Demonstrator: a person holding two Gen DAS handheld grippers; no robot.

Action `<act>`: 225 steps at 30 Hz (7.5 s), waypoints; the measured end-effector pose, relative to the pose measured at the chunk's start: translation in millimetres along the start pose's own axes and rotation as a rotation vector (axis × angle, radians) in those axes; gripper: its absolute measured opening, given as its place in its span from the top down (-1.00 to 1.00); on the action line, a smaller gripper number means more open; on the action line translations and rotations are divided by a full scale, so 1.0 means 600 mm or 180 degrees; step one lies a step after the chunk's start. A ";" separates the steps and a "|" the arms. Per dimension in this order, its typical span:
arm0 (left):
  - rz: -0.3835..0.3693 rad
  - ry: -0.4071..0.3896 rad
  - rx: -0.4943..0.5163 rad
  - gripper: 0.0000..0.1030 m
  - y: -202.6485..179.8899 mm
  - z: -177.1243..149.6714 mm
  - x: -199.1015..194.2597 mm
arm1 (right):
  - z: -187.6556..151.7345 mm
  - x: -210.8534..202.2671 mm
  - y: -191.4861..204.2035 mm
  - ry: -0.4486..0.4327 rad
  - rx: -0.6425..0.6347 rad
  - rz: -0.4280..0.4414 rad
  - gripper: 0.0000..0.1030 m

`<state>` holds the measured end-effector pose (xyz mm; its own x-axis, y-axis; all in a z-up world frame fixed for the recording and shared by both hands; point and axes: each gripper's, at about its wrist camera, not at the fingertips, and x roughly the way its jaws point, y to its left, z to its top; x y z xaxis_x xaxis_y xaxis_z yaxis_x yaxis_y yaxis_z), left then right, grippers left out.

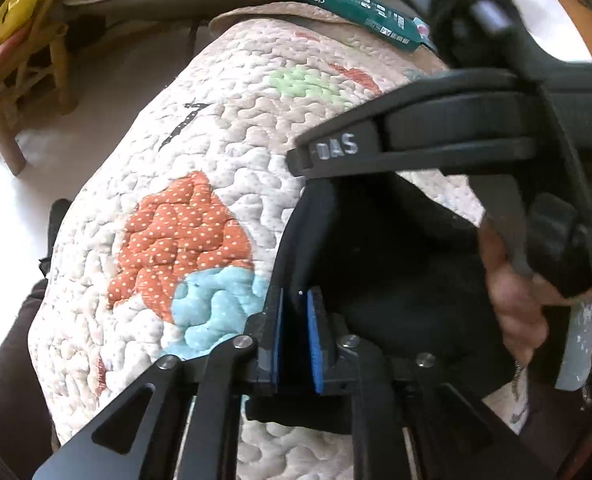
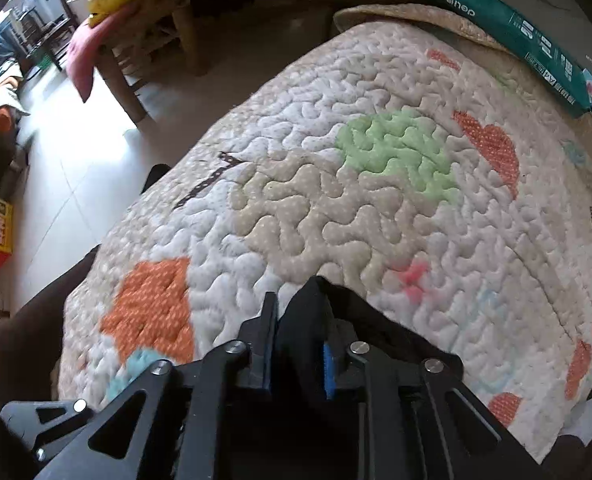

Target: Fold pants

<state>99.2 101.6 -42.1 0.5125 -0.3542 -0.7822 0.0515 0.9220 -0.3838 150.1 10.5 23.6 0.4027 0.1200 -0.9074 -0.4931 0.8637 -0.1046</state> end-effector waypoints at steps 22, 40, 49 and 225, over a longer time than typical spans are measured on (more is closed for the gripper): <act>-0.0481 0.0057 0.0883 0.12 -0.241 -0.088 -0.103 | -0.394 -0.173 -0.401 -0.0638 0.2468 0.0326 -0.39; 0.0162 -0.0120 0.2188 0.12 -0.386 -0.140 -0.013 | -0.429 -0.147 -0.439 0.0120 0.2195 0.0578 -0.39; -0.0130 0.0042 0.2152 0.14 -0.378 -0.116 -0.008 | -0.451 -0.167 -0.455 -0.0258 0.2301 0.1285 -0.41; -0.0411 -0.0447 -0.0278 -0.01 0.135 0.058 -0.009 | -0.198 -0.178 -0.051 -0.1173 0.1104 -0.0196 -0.42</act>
<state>130.5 183.6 -51.6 0.6213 -0.4376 -0.6500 0.0530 0.8511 -0.5223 30.5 -86.9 75.2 0.6991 0.1746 -0.6934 -0.2001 0.9788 0.0447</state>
